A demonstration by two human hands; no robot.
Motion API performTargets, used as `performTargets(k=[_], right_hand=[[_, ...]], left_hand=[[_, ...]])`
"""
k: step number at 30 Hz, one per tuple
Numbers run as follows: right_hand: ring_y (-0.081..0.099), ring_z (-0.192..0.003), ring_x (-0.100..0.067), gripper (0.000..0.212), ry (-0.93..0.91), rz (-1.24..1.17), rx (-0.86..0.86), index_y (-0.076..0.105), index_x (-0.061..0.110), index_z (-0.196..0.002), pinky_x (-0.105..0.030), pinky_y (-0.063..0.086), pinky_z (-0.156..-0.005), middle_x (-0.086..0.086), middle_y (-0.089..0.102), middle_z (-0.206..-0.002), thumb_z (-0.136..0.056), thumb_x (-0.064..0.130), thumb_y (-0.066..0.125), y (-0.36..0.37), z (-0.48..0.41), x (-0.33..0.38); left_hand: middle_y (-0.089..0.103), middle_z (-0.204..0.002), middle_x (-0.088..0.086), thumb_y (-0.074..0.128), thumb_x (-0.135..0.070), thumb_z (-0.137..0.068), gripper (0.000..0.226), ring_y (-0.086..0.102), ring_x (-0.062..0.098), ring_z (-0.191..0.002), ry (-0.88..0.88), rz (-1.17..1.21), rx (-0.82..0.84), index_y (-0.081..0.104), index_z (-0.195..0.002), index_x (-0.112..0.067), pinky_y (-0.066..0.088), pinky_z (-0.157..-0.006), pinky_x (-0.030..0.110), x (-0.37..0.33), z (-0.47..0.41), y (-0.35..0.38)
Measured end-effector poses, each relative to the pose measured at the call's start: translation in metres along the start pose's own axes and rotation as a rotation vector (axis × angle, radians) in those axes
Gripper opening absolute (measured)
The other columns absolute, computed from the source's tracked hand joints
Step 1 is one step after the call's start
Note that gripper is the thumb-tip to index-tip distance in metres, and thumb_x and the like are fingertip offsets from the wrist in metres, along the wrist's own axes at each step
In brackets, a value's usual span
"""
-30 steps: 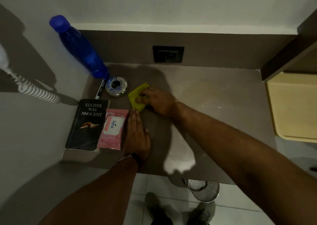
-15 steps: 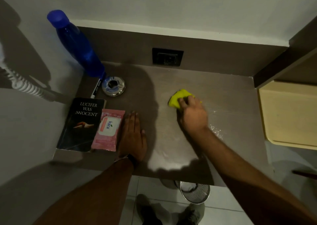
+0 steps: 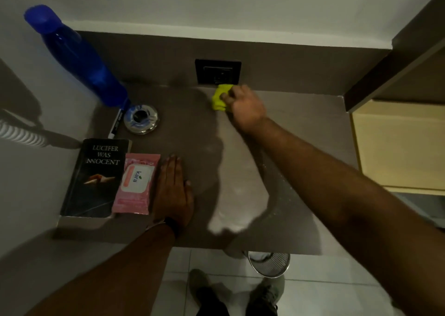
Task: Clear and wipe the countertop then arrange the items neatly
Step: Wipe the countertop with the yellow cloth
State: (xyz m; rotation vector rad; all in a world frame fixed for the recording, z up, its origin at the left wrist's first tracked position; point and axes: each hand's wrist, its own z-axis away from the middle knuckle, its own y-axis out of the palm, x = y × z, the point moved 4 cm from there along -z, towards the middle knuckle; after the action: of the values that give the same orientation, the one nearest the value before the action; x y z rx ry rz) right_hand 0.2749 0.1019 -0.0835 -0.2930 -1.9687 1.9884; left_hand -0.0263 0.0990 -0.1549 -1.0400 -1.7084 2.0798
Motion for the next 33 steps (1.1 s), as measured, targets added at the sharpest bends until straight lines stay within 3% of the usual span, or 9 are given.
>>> performTargets(k=[6,11,13,17,22,25,30,33], right_hand=[[0.049,-0.123,-0.042,0.056,0.278,-0.004,-0.005,0.053,0.014,-0.149,-0.043,0.042,-0.106,-0.022,0.053,-0.134,-0.095,0.03,0.06,-0.001,0.089,-0.072],[0.054,-0.113,-0.047,0.058,0.545,-0.1,-0.021,0.059,0.003,-0.141,-0.046,0.048,-0.101,-0.029,0.057,-0.126,-0.086,0.021,0.068,0.011,0.188,-0.023],[0.057,-0.109,-0.044,0.057,0.495,-0.185,-0.008,0.061,0.004,-0.138,-0.044,0.053,-0.094,-0.024,0.059,-0.123,-0.084,0.019,0.07,0.019,0.214,0.024],[0.059,-0.098,-0.036,0.057,0.123,-0.269,0.023,0.066,0.008,-0.134,-0.043,0.054,-0.087,-0.014,0.06,-0.11,-0.077,0.016,0.07,0.041,0.231,0.109],[0.056,-0.093,-0.032,0.05,-0.069,-0.186,-0.08,0.066,0.014,-0.135,-0.043,0.049,-0.08,-0.01,0.06,-0.104,-0.085,0.022,0.07,0.046,0.208,0.101],[0.059,-0.094,-0.037,0.052,-0.018,-0.118,-0.127,0.069,0.014,-0.132,-0.042,0.052,-0.078,-0.014,0.063,-0.106,-0.08,0.02,0.073,0.041,0.184,0.064],[0.056,-0.106,-0.039,0.056,0.303,-0.051,-0.114,0.062,0.018,-0.142,-0.042,0.048,-0.092,-0.017,0.061,-0.121,-0.087,0.026,0.064,0.024,0.16,-0.029],[0.054,-0.106,-0.04,0.057,0.403,-0.028,-0.095,0.06,0.015,-0.143,-0.043,0.047,-0.095,-0.02,0.06,-0.123,-0.089,0.03,0.063,0.02,0.172,-0.049]], left_hand=[[0.021,-0.174,0.012,0.032,-0.036,-0.103,0.069,0.016,0.03,-0.163,0.041,-0.01,-0.001,0.024,-0.166,-0.007,0.018,-0.131,0.053,0.0,0.0,0.002],[0.023,-0.173,0.013,0.03,-0.034,-0.103,0.068,0.019,0.033,-0.162,0.034,-0.028,0.006,0.028,-0.164,-0.005,0.02,-0.13,0.054,0.0,-0.002,0.003],[0.024,-0.173,0.014,0.031,-0.032,-0.102,0.068,0.019,0.033,-0.162,0.04,-0.042,0.008,0.028,-0.164,-0.005,0.02,-0.13,0.054,0.0,-0.002,0.003],[0.025,-0.172,0.015,0.032,-0.03,-0.101,0.067,0.021,0.035,-0.161,0.054,-0.076,-0.006,0.031,-0.163,-0.003,0.021,-0.129,0.055,0.0,-0.001,0.002],[0.028,-0.171,0.017,0.038,-0.028,-0.101,0.066,0.024,0.037,-0.16,0.054,-0.05,-0.036,0.034,-0.161,-0.001,0.022,-0.13,0.054,-0.002,0.0,0.002],[0.029,-0.171,0.016,0.038,-0.028,-0.102,0.065,0.024,0.037,-0.159,0.053,-0.044,-0.043,0.034,-0.161,-0.002,0.021,-0.13,0.053,-0.002,0.001,0.003],[0.026,-0.172,0.013,0.036,-0.029,-0.103,0.065,0.02,0.034,-0.161,0.037,-0.051,-0.014,0.032,-0.163,-0.004,0.02,-0.131,0.054,-0.001,-0.001,0.004],[0.025,-0.172,0.012,0.036,-0.03,-0.103,0.065,0.02,0.033,-0.161,0.033,-0.048,-0.016,0.032,-0.163,-0.005,0.021,-0.131,0.053,-0.001,0.0,0.003]])
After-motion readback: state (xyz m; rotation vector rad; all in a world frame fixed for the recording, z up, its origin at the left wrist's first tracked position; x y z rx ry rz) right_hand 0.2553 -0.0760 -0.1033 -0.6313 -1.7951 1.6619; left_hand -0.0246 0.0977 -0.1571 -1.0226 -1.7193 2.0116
